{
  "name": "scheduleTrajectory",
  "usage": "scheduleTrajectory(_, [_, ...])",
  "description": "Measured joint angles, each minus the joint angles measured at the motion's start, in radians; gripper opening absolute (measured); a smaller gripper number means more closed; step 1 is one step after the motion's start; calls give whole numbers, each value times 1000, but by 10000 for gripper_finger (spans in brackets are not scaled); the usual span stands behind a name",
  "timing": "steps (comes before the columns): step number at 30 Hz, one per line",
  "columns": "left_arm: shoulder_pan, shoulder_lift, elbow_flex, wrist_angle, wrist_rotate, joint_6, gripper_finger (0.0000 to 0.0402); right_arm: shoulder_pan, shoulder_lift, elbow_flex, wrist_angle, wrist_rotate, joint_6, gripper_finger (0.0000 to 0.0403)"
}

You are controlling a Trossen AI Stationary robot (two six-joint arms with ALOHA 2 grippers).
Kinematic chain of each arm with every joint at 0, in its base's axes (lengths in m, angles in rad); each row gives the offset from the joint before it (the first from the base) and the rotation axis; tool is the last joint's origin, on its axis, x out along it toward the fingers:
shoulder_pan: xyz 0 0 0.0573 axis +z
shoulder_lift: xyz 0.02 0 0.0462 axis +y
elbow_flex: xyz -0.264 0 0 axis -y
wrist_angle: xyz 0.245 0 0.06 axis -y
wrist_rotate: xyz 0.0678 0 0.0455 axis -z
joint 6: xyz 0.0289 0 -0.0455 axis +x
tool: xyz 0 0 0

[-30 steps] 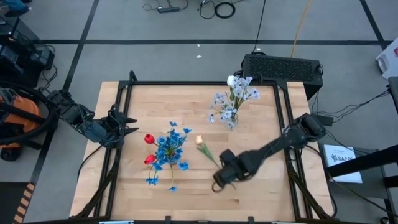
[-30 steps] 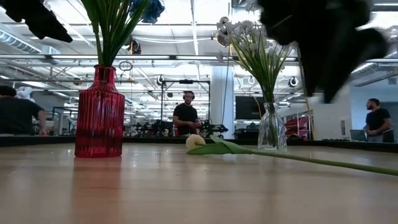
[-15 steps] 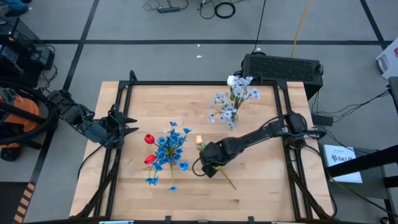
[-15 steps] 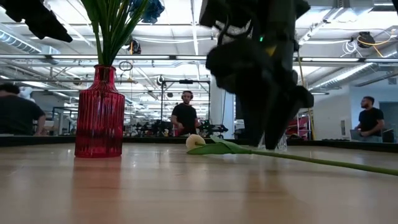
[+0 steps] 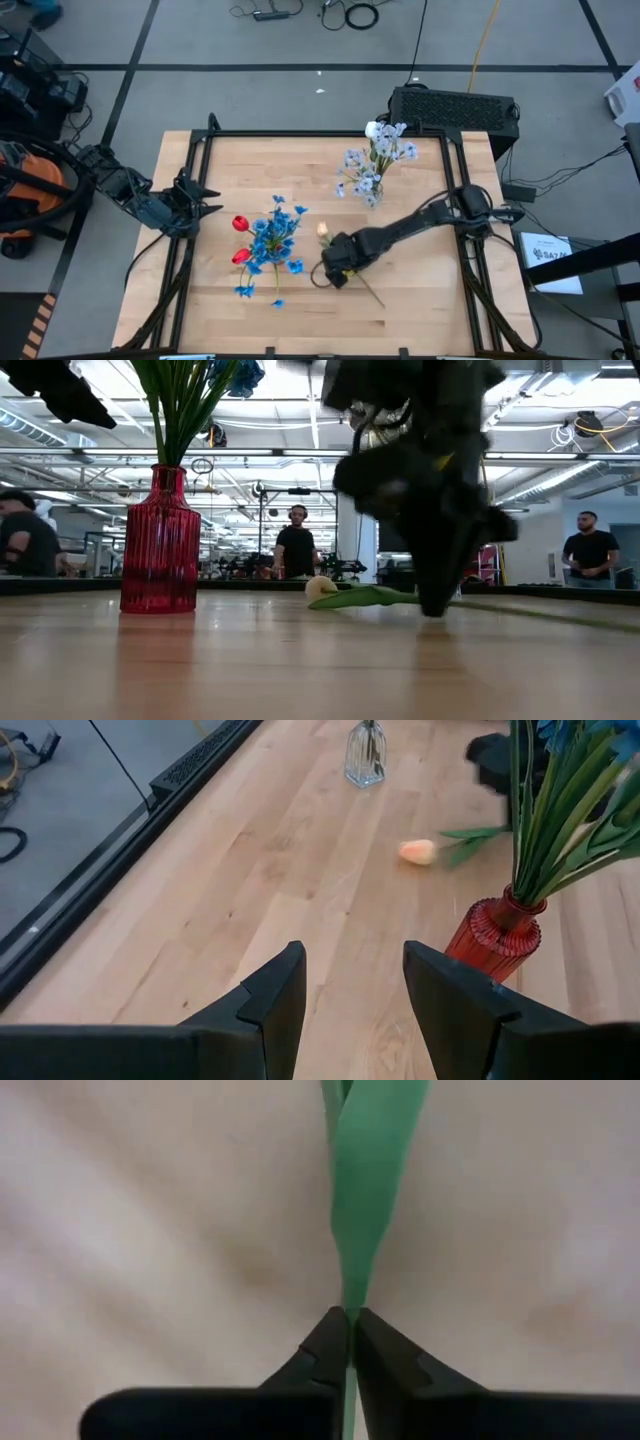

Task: Sort flowers into vase by color
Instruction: Put the pink tulip into the transparent vase

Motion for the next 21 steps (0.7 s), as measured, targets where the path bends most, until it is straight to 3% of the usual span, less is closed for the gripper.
scheduleTrajectory(6, [0,0,0,0,1,49,176,118,-138,1,-8,-14,51,4])
scheduleTrajectory(11, [0,0,0,0,1,49,176,237,-244,1,-165,-14,136,3])
scheduleTrajectory(15, [0,0,0,1,0,49,176,312,-282,1,-330,-64,348,2])
scheduleTrajectory(17, [0,0,0,1,-4,49,176,342,-283,1,-406,-30,473,2])
scheduleTrajectory(21, [0,0,0,2,-12,48,176,388,-292,0,-464,160,622,1])
